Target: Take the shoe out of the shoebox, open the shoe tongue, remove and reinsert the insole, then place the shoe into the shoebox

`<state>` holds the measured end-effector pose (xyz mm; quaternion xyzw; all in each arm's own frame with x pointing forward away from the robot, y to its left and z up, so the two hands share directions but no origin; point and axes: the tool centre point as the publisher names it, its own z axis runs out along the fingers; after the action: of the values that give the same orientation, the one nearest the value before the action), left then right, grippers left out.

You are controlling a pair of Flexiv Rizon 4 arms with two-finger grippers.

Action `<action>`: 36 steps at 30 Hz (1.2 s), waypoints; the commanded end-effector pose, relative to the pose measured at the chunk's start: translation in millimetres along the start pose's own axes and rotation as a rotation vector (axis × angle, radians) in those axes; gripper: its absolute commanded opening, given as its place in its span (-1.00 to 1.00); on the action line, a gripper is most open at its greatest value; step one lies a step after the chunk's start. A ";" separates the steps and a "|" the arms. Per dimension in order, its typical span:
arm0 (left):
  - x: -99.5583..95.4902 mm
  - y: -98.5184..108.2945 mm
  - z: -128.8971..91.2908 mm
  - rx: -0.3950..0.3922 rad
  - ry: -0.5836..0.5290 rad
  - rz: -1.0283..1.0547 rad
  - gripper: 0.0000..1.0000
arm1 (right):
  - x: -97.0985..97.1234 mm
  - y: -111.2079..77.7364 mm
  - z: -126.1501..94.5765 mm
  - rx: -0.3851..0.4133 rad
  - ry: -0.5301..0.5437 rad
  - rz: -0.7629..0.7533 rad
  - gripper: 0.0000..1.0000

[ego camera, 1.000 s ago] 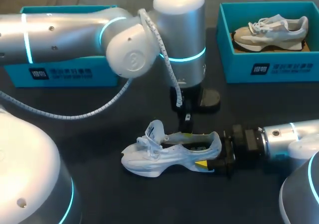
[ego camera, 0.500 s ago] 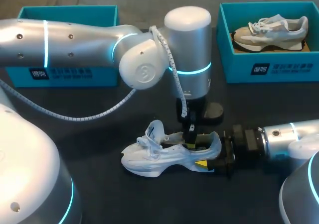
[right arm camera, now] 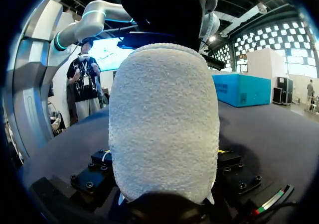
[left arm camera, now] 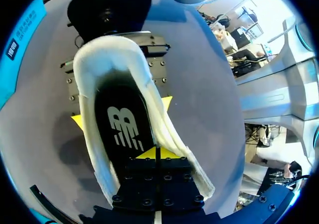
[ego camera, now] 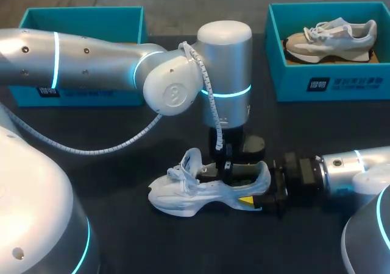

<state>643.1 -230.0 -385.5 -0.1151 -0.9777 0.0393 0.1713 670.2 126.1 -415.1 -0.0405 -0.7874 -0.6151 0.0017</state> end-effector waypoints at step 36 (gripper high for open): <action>-6.7 15.8 26.7 -0.008 -0.195 -0.053 -0.30 | -1.2 -2.2 0.5 0.002 -0.002 0.000 -1.00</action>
<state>647.2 -216.1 -408.2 -0.0881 -0.9905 0.0462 0.0946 670.1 126.2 -415.7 -0.0406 -0.7874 -0.6151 0.0013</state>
